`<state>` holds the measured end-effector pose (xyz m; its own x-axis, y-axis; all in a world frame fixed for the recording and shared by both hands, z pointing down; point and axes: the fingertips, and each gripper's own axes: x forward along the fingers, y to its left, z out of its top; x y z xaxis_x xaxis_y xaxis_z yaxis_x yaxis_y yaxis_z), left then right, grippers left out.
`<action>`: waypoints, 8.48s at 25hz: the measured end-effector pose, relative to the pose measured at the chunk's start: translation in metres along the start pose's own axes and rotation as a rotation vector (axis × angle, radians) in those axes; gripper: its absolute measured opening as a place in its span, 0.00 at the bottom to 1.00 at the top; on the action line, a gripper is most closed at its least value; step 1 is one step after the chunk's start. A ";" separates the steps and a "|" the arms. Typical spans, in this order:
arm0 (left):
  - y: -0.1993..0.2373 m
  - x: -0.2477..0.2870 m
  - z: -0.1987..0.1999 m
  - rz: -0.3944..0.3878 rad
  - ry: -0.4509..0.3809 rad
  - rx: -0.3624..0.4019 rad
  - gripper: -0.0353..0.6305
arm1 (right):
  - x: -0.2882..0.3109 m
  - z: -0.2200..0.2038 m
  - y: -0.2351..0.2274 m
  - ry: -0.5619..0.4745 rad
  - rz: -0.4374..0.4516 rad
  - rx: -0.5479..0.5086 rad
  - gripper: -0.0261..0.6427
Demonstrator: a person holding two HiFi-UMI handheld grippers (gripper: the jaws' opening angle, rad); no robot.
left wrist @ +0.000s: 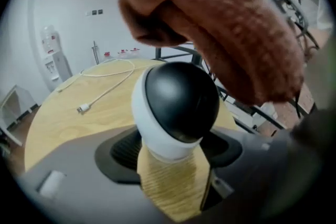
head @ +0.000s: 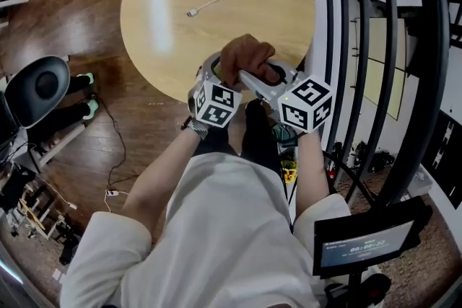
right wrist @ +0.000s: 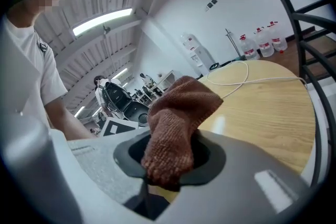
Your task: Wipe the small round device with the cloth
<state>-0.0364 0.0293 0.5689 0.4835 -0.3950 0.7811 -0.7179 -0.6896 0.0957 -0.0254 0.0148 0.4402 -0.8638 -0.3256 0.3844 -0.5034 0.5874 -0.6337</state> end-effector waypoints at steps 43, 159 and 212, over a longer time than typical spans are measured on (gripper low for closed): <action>0.009 0.004 -0.001 -0.331 0.013 0.447 0.68 | -0.010 -0.047 -0.085 0.018 -0.278 0.143 0.19; 0.023 0.011 0.015 0.010 -0.098 0.004 0.64 | 0.039 -0.033 -0.089 0.402 -0.253 -0.012 0.20; 0.022 0.004 0.007 -0.132 -0.011 0.264 0.64 | 0.023 -0.006 -0.050 0.181 -0.019 0.232 0.19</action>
<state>-0.0466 0.0088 0.5699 0.5703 -0.2972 0.7658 -0.4941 -0.8688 0.0308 -0.0200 -0.0173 0.4850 -0.8474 -0.1855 0.4976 -0.5282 0.3905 -0.7540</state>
